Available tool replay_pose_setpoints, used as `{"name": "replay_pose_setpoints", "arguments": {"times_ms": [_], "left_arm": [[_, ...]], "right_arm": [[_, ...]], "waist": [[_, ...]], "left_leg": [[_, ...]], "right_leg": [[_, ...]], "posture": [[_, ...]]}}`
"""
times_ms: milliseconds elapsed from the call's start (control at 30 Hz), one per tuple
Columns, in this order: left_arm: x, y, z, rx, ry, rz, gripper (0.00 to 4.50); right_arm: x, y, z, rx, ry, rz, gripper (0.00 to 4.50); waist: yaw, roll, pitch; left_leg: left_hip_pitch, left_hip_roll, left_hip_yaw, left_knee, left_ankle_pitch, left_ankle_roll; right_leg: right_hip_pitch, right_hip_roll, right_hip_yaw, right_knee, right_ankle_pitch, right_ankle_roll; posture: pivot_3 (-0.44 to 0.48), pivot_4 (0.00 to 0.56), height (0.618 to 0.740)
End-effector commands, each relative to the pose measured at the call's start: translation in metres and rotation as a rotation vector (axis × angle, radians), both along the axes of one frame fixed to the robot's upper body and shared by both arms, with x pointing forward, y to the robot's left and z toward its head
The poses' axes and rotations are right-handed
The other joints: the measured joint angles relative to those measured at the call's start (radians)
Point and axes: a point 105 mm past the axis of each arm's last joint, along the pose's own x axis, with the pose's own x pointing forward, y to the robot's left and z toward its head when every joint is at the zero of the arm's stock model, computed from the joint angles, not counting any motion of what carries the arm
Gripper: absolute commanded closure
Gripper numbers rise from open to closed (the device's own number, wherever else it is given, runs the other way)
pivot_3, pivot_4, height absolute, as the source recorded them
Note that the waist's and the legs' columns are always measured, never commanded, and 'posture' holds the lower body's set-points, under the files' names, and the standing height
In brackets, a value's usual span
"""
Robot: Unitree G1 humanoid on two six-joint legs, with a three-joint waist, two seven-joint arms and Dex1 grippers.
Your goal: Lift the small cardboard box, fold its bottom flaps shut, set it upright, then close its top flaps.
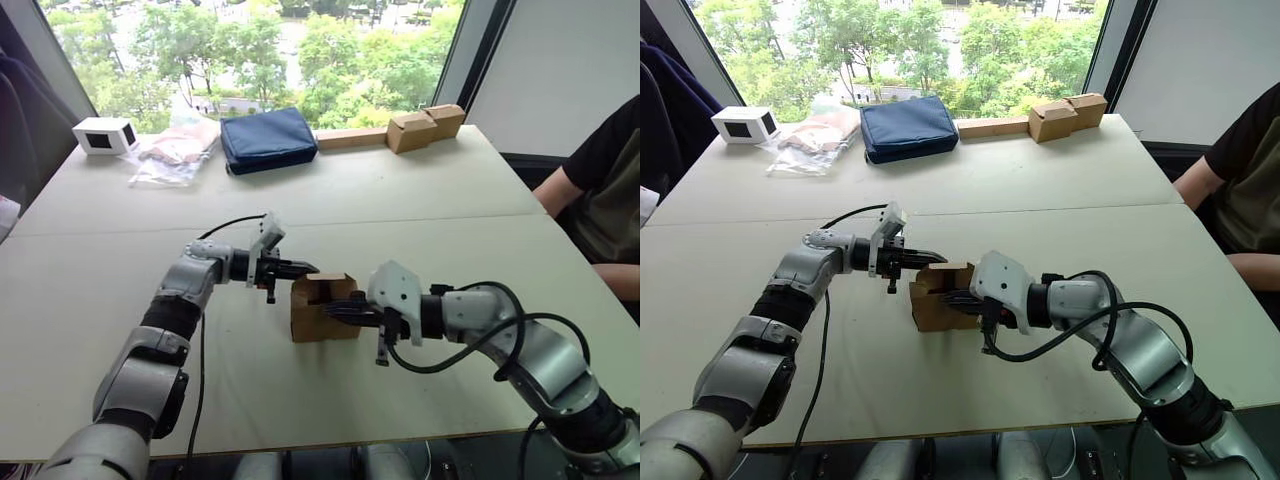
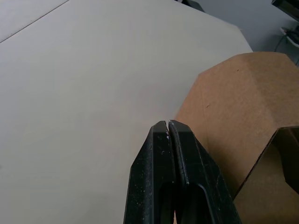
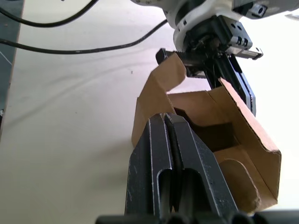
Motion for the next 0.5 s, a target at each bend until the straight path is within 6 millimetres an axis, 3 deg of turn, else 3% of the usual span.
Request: {"name": "replay_pose_setpoints", "arguments": {"times_ms": [33,500], "left_arm": [[-0.002,-0.004,0.01,-0.02,-0.04,-0.019,4.46],[-0.004,-0.003,0.005,-0.009,-0.05,0.004,4.46]], "right_arm": [[0.003,0.004,0.005,0.0,-0.032,0.006,4.5],[0.013,0.009,-0.011,0.009,0.004,-0.028,4.5]], "waist": [[0.0,0.0,0.0],[0.0,0.0,0.0]], "left_leg": [[0.0,0.0,0.0,0.0,0.0,0.0],[0.0,0.0,0.0,0.0,0.0,0.0]], "right_leg": [[0.0,0.0,0.0,0.0,0.0,0.0],[0.0,0.0,0.0,0.0,0.0,0.0]], "posture": [[0.0,0.15,0.74],[0.0,0.15,0.74]]}}
